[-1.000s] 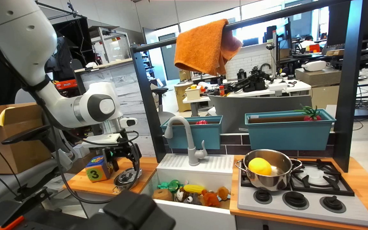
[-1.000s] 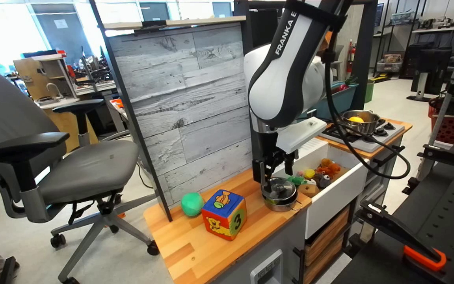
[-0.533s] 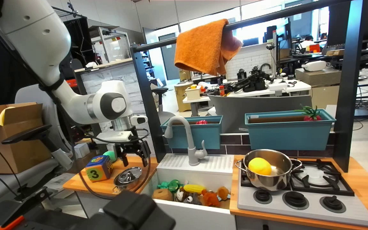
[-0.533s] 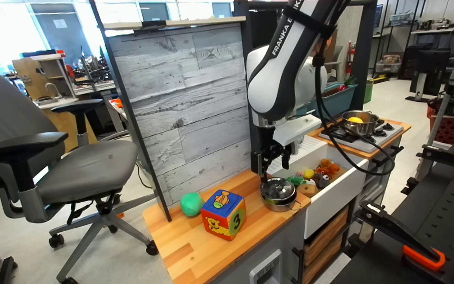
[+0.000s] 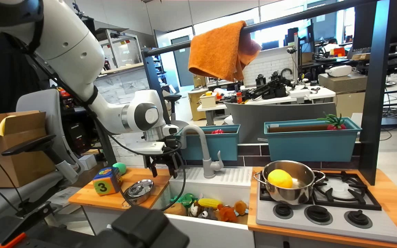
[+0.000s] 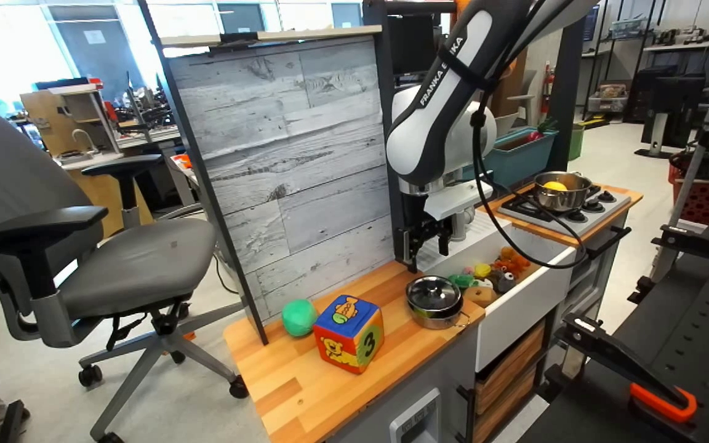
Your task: Take the lid off the pot on the counter
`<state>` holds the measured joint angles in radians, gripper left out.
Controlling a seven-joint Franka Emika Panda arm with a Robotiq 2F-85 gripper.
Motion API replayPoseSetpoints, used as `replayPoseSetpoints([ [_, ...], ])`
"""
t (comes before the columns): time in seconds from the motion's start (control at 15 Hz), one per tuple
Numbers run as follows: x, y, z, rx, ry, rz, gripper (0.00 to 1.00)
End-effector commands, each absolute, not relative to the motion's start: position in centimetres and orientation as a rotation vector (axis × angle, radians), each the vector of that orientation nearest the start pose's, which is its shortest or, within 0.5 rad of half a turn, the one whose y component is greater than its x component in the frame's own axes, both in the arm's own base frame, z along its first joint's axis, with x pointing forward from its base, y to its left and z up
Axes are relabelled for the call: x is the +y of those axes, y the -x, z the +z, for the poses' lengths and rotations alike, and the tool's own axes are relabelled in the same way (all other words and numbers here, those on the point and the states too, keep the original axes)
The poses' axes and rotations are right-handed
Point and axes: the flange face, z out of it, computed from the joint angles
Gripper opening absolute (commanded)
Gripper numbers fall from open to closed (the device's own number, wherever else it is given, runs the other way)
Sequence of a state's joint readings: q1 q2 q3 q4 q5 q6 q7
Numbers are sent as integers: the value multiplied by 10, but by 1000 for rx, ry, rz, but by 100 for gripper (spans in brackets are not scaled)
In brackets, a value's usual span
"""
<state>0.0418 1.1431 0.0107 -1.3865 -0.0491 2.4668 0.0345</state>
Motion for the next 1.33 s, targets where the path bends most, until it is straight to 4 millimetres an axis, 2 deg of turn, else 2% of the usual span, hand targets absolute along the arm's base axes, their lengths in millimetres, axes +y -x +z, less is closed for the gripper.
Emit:
replayPoseSetpoints([
  [0.0, 39, -707, 4, -98, 3130, 105, 100],
  [0.2, 42, -704, -1, -92, 3128, 90, 100],
  [0.67, 42, -691, 8, -154, 3123, -52, 100],
  [0.93, 43, -676, 10, -210, 3112, -183, 100],
  [1.27, 50, -650, 24, -269, 3075, -331, 100],
])
